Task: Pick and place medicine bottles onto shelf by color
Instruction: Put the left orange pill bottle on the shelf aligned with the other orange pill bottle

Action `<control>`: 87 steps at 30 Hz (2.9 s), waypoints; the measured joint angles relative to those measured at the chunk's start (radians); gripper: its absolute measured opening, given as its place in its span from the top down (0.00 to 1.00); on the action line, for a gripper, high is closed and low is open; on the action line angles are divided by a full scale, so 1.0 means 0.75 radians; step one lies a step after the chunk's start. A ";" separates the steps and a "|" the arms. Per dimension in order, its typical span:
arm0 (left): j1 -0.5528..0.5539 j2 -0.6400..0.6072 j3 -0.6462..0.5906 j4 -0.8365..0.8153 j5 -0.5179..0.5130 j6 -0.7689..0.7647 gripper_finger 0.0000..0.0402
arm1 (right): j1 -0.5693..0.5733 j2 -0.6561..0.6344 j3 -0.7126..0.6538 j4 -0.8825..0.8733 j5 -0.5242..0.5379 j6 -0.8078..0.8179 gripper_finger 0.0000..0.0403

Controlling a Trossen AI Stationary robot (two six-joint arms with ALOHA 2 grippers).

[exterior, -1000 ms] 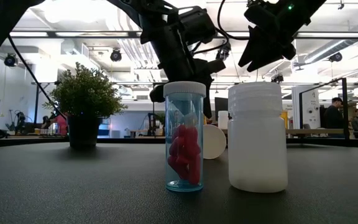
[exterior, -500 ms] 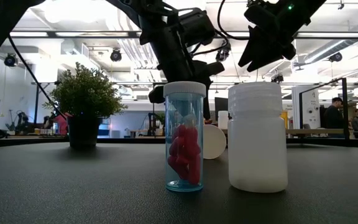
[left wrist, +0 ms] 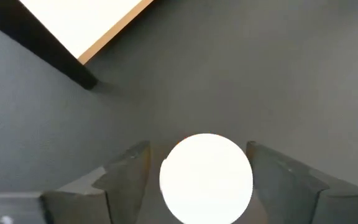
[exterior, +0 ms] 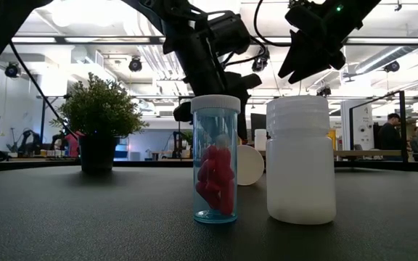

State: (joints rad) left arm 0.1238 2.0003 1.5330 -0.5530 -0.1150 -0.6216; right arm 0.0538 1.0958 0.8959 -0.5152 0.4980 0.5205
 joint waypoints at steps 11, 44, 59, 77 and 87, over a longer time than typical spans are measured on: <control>0.001 -0.042 0.013 0.027 0.012 0.040 0.33 | 0.000 0.000 0.000 0.000 0.000 0.000 0.46; -0.036 -0.614 -0.030 -0.775 0.109 0.119 0.33 | -0.038 0.026 0.001 0.313 0.000 -0.006 0.46; -0.078 -1.126 -0.763 0.331 0.110 0.272 0.33 | -0.041 0.027 -0.001 0.535 0.000 0.001 0.46; -0.078 -1.190 -1.420 1.677 0.111 0.279 0.33 | -0.073 0.093 0.001 0.718 -0.009 0.026 0.46; -0.060 -1.208 -1.450 1.675 0.256 0.207 0.33 | -0.068 0.113 0.000 0.539 -0.354 -0.168 0.46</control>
State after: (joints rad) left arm 0.0785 1.0944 0.4454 0.7036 0.0767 -0.4663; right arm 0.0025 1.1805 0.8957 -0.1112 0.2325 0.3948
